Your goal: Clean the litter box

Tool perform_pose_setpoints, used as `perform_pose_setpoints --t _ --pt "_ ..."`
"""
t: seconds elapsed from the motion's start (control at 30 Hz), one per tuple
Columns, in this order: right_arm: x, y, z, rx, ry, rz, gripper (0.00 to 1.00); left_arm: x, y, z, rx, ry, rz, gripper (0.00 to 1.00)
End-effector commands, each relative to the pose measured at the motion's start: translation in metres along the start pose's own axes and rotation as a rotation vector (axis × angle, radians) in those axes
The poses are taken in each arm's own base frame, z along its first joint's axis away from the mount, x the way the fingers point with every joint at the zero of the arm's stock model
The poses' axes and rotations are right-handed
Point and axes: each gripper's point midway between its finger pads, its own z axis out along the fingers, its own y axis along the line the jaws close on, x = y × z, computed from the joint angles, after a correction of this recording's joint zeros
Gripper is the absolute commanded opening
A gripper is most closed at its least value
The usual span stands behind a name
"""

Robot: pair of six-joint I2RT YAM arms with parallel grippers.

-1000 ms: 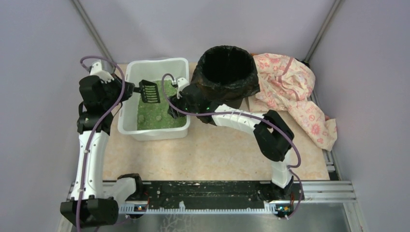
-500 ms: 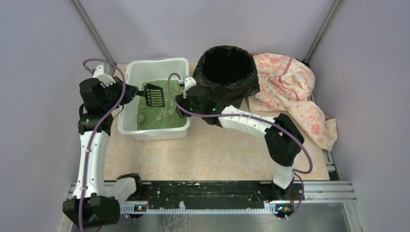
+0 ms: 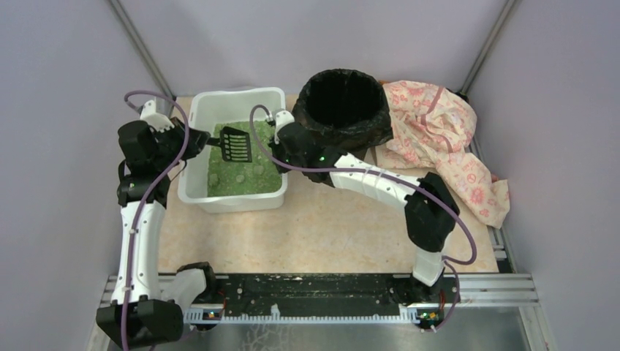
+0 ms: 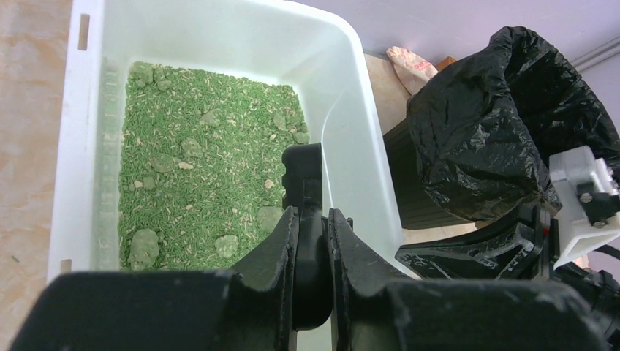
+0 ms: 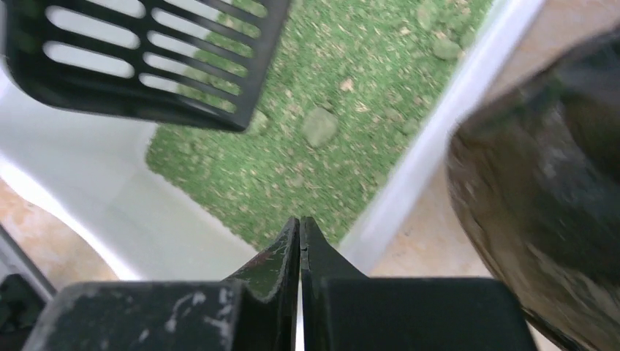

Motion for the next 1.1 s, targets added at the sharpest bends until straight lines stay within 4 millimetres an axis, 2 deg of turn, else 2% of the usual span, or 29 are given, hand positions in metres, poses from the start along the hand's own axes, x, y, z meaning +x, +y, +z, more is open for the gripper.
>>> perform_pose_setpoints --t 0.0,0.1,0.23,0.27,0.33,0.43,0.57,0.83,0.97,1.07 --pt "-0.031 0.036 0.003 -0.082 -0.041 -0.025 0.0 -0.014 -0.008 -0.009 0.03 -0.052 0.05 0.0" --pt "-0.018 0.041 0.015 -0.103 -0.005 -0.019 0.0 -0.019 -0.008 -0.014 0.011 -0.068 0.066 0.0" --pt "0.027 0.033 0.026 -0.096 0.084 -0.006 0.0 -0.018 -0.012 -0.013 0.037 -0.06 0.055 0.0" --pt "0.04 0.028 0.025 -0.087 0.101 0.0 0.0 -0.017 -0.012 -0.012 0.041 -0.056 0.052 0.0" --pt "0.051 0.014 0.015 -0.058 0.1 0.019 0.0 -0.016 -0.013 -0.011 0.051 -0.049 0.048 0.0" --pt "0.06 -0.008 0.001 -0.041 0.093 0.059 0.0 -0.014 -0.016 -0.009 0.07 -0.043 0.035 0.0" --pt "0.051 -0.015 -0.012 -0.044 0.064 0.055 0.0 -0.009 -0.017 -0.002 0.096 -0.034 -0.003 0.0" --pt "0.006 0.01 -0.019 -0.114 -0.017 0.031 0.0 -0.006 -0.01 0.011 0.09 -0.02 -0.027 0.0" --pt "-0.007 0.019 -0.046 -0.15 -0.081 0.048 0.0 -0.015 0.005 0.021 0.009 -0.033 -0.027 0.0" --pt "-0.015 0.019 -0.081 -0.173 -0.148 0.062 0.0 -0.02 0.02 0.037 -0.052 -0.018 -0.036 0.0"
